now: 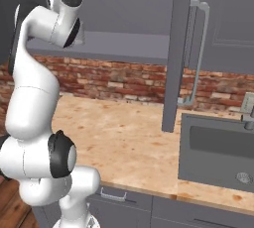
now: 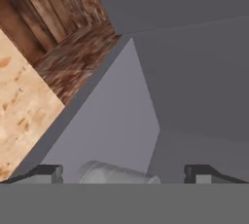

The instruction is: There is a bowl on the dining counter. Grab a lemon wedge from the fridge and place it in the bowl. Then get the liquor bottle and glass cup from the cabinet and place them next to the bowl.

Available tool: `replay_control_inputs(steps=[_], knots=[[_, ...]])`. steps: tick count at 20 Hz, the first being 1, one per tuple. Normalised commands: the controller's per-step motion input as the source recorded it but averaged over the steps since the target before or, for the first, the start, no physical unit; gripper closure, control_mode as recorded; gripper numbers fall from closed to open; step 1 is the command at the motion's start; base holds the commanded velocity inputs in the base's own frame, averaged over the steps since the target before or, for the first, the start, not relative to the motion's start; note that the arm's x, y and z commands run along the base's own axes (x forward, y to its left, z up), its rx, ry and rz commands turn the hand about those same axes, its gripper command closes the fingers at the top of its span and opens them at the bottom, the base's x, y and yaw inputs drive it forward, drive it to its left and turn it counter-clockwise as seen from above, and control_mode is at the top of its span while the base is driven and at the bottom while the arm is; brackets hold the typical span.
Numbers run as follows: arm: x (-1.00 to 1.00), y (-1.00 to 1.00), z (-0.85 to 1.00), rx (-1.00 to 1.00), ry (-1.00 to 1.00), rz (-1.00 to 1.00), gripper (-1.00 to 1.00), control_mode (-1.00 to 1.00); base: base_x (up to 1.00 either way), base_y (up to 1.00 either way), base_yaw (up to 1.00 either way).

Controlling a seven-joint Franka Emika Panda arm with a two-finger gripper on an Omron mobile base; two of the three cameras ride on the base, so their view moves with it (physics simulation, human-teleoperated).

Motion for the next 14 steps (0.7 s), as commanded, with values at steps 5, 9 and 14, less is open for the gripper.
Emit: replay_control_inputs(steps=[5, 9, 14], knots=[[0.27, 0.00, 0.00, 0.00, 0.00, -0.14, -1.00, -1.00, 0.00, 0.00, 0.00], [0.33, 0.00, -0.01, 0.00, 0.01, -0.13, -1.00, -1.00, 0.00, 0.00, 0.00], [0.26, 0.00, -0.07, 0.00, 0.01, -0.11, -1.00, -1.00, 0.00, 0.00, 0.00]])
